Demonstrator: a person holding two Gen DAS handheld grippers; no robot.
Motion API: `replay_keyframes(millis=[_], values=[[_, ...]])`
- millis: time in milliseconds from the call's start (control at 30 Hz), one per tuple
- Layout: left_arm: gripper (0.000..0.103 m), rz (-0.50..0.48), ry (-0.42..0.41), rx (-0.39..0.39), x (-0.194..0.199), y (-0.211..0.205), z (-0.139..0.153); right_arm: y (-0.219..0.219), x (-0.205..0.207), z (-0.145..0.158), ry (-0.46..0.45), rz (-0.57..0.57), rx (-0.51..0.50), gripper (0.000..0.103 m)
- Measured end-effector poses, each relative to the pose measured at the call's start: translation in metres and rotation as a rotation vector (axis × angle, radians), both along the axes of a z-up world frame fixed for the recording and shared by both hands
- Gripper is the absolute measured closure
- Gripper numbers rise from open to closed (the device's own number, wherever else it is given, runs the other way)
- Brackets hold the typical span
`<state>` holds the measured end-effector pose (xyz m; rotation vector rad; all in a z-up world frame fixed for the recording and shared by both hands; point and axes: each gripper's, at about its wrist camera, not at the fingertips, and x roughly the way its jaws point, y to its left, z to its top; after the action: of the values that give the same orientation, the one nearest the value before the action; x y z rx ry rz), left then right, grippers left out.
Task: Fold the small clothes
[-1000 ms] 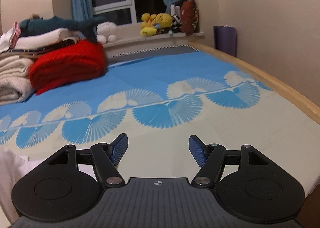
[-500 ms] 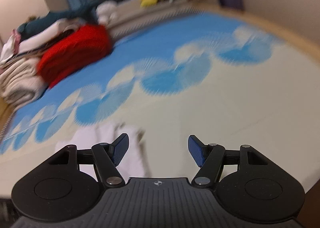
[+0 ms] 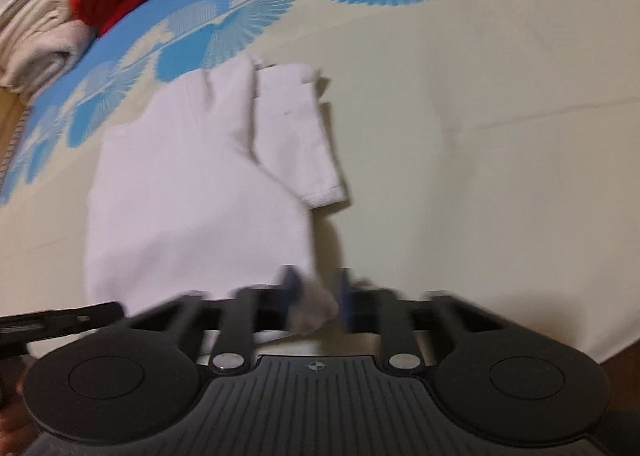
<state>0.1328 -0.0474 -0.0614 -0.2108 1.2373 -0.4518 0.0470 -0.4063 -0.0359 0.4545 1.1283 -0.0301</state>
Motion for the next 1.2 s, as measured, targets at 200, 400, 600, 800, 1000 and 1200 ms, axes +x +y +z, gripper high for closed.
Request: replay_keyframes(millis=[200,400,600,800,1000,1200], values=[[0.088,0.025,-0.012,-0.031,0.001,0.019,0.016,0.007,-0.002,-0.003,0.040,0.022,-0.007,0.099],[0.061,0.063,0.063,-0.002,-0.001,0.041,0.014,0.022,0.002,0.004,0.035,0.062,-0.038,0.063],[0.019,0.211,0.036,0.029,0.044,0.053,0.039,0.006,0.011,0.011,-0.036,-0.095,-0.014,0.035],[0.019,0.272,0.071,-0.015,0.104,0.039,0.027,0.021,0.026,-0.012,0.054,-0.064,-0.028,0.033],[0.031,0.262,0.120,-0.085,0.104,0.020,-0.017,0.024,0.030,-0.018,0.066,-0.071,-0.009,0.035],[0.069,0.188,0.008,0.021,0.104,0.006,-0.010,0.035,0.033,-0.015,0.019,-0.016,0.044,0.084]])
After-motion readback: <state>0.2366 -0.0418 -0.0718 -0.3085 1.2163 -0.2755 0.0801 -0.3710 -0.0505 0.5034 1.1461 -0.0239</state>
